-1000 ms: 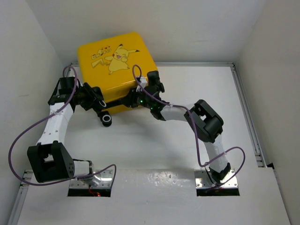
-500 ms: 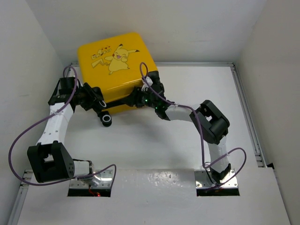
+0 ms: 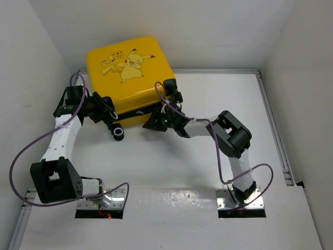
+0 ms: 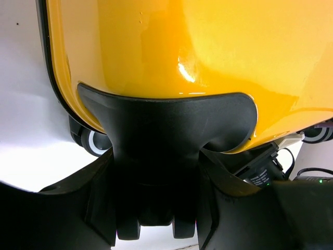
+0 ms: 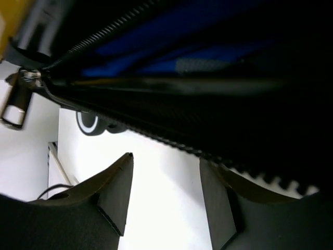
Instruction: Pack the luggage
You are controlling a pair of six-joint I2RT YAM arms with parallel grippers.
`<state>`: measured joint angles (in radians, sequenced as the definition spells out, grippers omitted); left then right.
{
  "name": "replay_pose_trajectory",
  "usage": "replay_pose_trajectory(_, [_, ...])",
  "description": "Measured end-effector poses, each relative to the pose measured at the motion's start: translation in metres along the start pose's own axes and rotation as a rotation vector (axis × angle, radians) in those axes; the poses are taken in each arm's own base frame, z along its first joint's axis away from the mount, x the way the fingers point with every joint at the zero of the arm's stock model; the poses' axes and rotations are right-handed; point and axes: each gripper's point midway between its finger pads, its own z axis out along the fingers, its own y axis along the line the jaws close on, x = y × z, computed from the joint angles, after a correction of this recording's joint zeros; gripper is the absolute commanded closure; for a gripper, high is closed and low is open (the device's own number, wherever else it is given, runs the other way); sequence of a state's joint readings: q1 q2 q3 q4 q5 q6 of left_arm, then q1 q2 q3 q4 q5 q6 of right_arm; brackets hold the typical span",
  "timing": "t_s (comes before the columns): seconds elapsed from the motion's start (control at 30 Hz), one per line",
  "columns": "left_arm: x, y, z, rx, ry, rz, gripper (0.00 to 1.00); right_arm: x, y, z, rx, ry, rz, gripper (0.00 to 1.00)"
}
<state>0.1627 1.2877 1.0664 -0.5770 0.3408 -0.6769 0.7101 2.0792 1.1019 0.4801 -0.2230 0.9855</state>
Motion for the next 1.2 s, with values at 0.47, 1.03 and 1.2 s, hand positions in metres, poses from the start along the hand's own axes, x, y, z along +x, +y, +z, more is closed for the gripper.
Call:
replay_pose_trajectory(0.47, [0.001,-0.003,-0.002,0.009,-0.003,0.011,1.00,0.009,0.005,-0.028,0.010,0.100,-0.281,0.51])
replay_pose_trajectory(1.03, [0.006,-0.007,0.000,0.014,-0.002,0.030,1.00,-0.059,0.049,-0.012,-0.058,-0.094,-0.351,0.41])
replay_pose_trajectory(1.2, [0.006,-0.008,0.000,0.023,-0.003,0.038,1.00,-0.056,0.051,-0.008,-0.061,-0.087,-0.351,0.42])
